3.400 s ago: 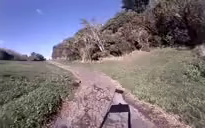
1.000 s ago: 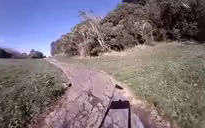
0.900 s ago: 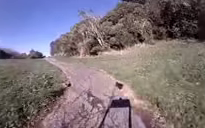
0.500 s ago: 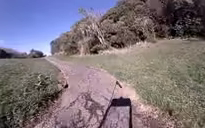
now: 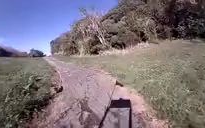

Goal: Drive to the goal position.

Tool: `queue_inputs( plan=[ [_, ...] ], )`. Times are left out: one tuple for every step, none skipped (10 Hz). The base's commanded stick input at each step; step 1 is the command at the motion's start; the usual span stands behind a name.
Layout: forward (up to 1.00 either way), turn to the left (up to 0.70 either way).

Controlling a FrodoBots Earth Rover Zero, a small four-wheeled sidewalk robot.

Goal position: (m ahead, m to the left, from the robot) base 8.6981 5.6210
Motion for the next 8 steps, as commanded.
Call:
queue_inputs(
  plan=[
    [0.70, 0.31],
    [0.70, 0.00],
    [0.70, 0.00],
    [0.70, 0.00],
    [0.70, 0.00],
    [0.70, 0.00],
    [0.74, 0.00],
    [0.81, 0.00]
  ],
)
